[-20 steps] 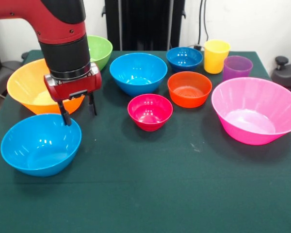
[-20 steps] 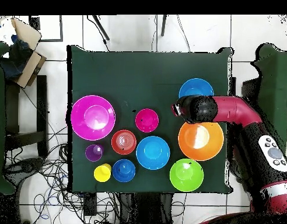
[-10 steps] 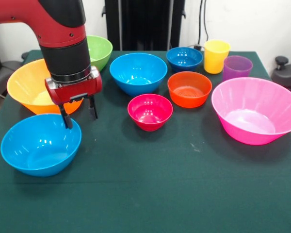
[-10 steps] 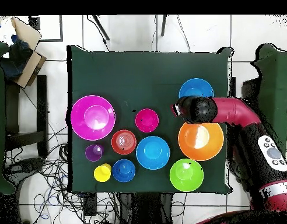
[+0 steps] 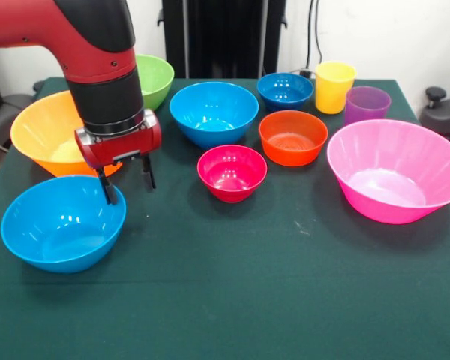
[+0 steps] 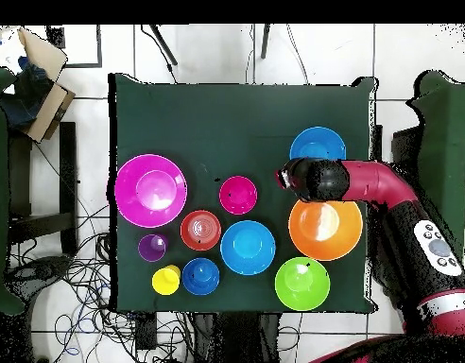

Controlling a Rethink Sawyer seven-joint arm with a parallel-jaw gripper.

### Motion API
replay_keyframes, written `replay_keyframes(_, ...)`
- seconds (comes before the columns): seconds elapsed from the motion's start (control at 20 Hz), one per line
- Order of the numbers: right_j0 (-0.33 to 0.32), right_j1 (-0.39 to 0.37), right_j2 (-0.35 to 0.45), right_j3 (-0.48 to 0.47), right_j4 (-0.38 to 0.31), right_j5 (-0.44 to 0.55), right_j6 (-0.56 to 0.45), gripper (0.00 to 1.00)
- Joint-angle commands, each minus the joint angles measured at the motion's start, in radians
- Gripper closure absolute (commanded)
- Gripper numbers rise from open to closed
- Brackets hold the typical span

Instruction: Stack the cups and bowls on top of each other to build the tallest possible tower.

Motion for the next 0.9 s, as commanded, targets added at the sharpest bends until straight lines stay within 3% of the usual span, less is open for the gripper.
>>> replay_keyframes(0.05,-0.002,0.061,-0.044,-0.021,-0.06,-0.07,-0.02,0.0)
replay_keyframes(0.9,-0.031,0.097,-0.023,-0.076,-0.056,-0.039,-0.105,0.0)
